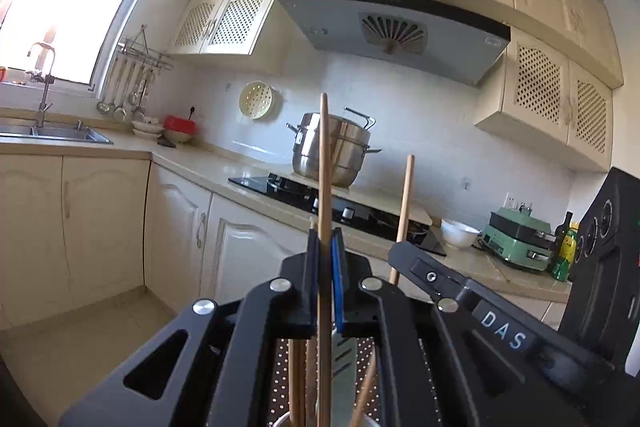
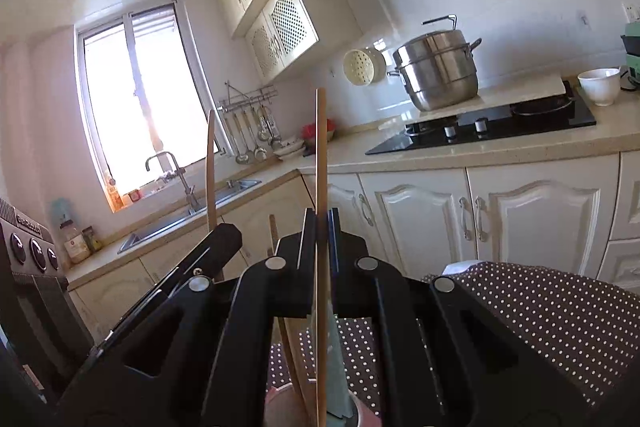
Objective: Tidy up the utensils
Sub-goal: 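Open both tools over the pink cup to drop the chopsticks in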
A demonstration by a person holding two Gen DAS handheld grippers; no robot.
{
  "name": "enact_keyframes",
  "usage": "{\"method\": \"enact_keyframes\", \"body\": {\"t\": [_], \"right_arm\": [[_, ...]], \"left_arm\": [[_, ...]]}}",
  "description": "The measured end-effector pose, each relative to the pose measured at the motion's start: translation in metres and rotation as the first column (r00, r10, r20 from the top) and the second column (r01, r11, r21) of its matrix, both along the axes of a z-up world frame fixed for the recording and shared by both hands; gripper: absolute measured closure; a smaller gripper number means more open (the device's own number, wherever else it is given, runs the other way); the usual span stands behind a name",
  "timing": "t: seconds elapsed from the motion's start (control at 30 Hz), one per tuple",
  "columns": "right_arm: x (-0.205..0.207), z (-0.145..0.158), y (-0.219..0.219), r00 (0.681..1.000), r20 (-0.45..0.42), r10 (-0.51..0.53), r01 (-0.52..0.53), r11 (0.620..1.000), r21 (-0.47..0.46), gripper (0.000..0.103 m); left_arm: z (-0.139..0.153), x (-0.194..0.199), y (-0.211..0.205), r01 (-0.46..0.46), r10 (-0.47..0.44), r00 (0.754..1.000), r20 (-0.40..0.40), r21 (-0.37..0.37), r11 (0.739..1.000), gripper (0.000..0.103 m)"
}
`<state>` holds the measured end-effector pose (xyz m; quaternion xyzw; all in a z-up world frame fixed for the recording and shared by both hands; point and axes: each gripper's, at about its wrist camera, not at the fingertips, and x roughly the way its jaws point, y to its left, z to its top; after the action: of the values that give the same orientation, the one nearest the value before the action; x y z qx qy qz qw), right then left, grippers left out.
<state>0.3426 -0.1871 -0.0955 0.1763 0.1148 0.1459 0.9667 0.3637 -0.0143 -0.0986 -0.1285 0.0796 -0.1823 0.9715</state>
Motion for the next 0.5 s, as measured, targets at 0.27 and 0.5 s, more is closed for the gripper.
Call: {"method": "enact_keyframes", "body": {"t": [0.27,0.5], "right_arm": [[-0.019,-0.003,-0.015,0.999,-0.049,-0.015,0.016,1.000,0.015,0.047],[-0.056,0.002,-0.049,0.996,-0.070,-0.052,0.058,0.995,0.082,0.006]], "left_arm": [[0.001,-0.020,0.012,-0.056,0.056,0.998,0.027,0.001,0.998,0.029],[0.017,-0.056,0.024,-0.130,0.129,0.991,0.018,0.050,0.990,0.004]]}}
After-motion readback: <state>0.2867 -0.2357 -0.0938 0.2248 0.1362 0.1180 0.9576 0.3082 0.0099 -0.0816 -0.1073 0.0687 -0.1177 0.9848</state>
